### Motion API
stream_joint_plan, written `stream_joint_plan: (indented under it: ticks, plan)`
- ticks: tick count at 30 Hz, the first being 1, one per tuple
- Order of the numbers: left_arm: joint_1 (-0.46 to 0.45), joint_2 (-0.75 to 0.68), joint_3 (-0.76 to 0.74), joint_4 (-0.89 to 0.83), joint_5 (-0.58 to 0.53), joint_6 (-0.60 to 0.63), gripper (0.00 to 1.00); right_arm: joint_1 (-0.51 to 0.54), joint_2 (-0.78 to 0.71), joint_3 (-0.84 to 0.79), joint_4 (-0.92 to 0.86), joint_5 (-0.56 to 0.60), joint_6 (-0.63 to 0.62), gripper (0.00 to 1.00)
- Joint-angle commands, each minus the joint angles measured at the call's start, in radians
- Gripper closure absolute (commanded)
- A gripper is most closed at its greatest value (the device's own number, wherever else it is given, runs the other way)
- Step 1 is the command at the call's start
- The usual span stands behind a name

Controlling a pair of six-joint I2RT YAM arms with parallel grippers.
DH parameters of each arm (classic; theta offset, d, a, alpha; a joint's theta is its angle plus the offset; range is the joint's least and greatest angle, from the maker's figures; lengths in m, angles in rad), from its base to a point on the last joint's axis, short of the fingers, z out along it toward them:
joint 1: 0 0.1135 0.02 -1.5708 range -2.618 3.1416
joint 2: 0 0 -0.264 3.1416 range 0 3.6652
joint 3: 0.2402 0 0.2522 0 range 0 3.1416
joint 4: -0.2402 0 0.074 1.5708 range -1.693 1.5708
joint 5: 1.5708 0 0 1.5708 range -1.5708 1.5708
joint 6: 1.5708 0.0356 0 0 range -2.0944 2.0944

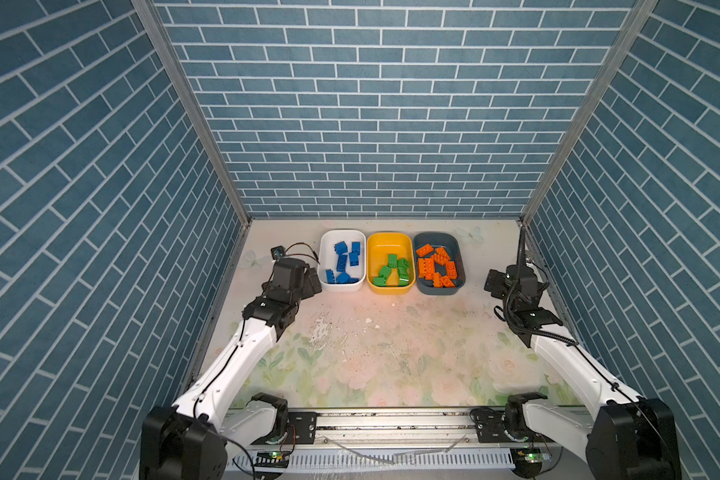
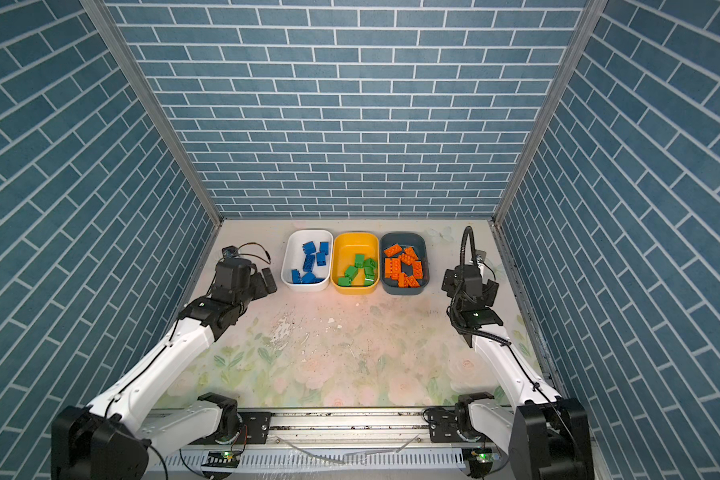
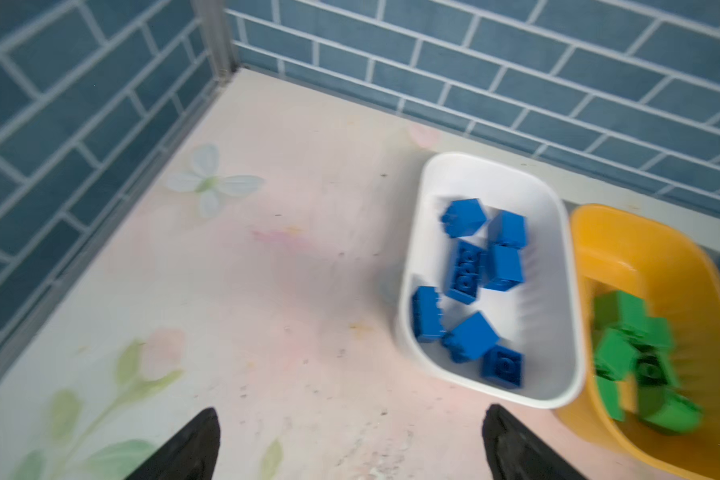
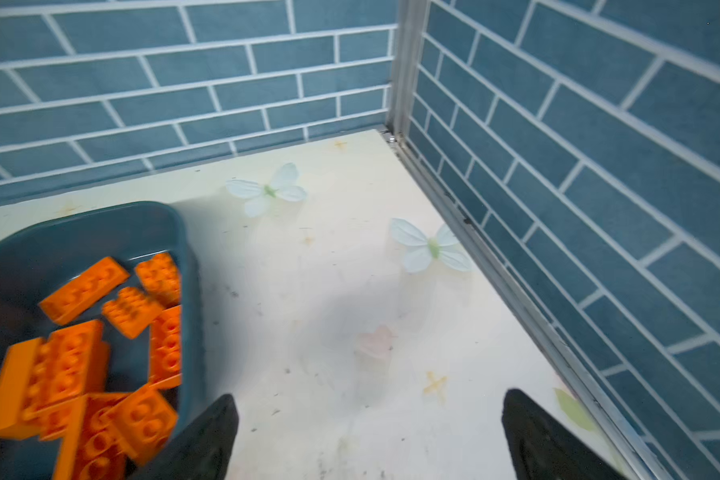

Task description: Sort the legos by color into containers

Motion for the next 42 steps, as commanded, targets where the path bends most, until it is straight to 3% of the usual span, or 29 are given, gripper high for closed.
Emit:
stream_joint_plan:
  ticks: [1, 5, 9, 13, 18, 19, 27, 30, 32, 35, 36, 39, 42]
  plan:
    - [0.021, -0.044, -0.057, -0.027, -0.299, 0.022, 0.01, -0.052, 0.035, -0.043, 0.116, 0.056, -0.051, 0.01]
    - [0.035, -0.039, -0.123, 0.021, -0.469, 0.061, 0.01, -0.113, 0.128, -0.080, 0.250, -0.032, -0.110, 0.01]
    - [0.064, -0.010, -0.168, 0.112, -0.469, 0.094, 0.01, -0.156, 0.221, -0.132, 0.439, -0.181, -0.105, 0.01]
    - [0.114, 0.026, -0.240, 0.283, -0.393, 0.181, 0.01, -0.162, 0.303, -0.198, 0.649, -0.293, -0.184, 0.01]
    - [0.196, 0.096, -0.329, 0.567, -0.159, 0.317, 0.01, -0.197, 0.456, -0.234, 0.859, -0.536, -0.238, 0.01]
    - [0.204, 0.118, -0.330, 0.599, -0.136, 0.333, 0.01, -0.211, 0.433, -0.207, 0.766, -0.525, -0.221, 0.01]
    - [0.260, 0.377, -0.291, 0.928, 0.116, 0.406, 0.01, -0.220, 0.447, -0.215, 0.807, -0.475, -0.192, 0.01]
    - [0.264, 0.413, -0.275, 0.926, 0.222, 0.443, 0.01, -0.220, 0.445, -0.218, 0.807, -0.474, -0.191, 0.01]
    - [0.263, 0.417, -0.338, 1.045, 0.254, 0.456, 0.01, -0.220, 0.445, -0.218, 0.809, -0.474, -0.191, 0.01]
    - [0.257, 0.480, -0.436, 1.289, 0.247, 0.469, 0.01, -0.220, 0.446, -0.218, 0.809, -0.473, -0.191, 0.01]
    - [0.254, 0.450, -0.418, 1.204, 0.217, 0.454, 0.01, -0.221, 0.447, -0.218, 0.808, -0.473, -0.190, 0.01]
    - [0.195, 0.462, -0.399, 1.189, 0.049, 0.462, 0.01, -0.220, 0.448, -0.218, 0.810, -0.473, -0.190, 0.01]
    - [0.195, 0.465, -0.403, 1.199, 0.029, 0.455, 0.01, -0.220, 0.447, -0.216, 0.809, -0.472, -0.192, 0.01]
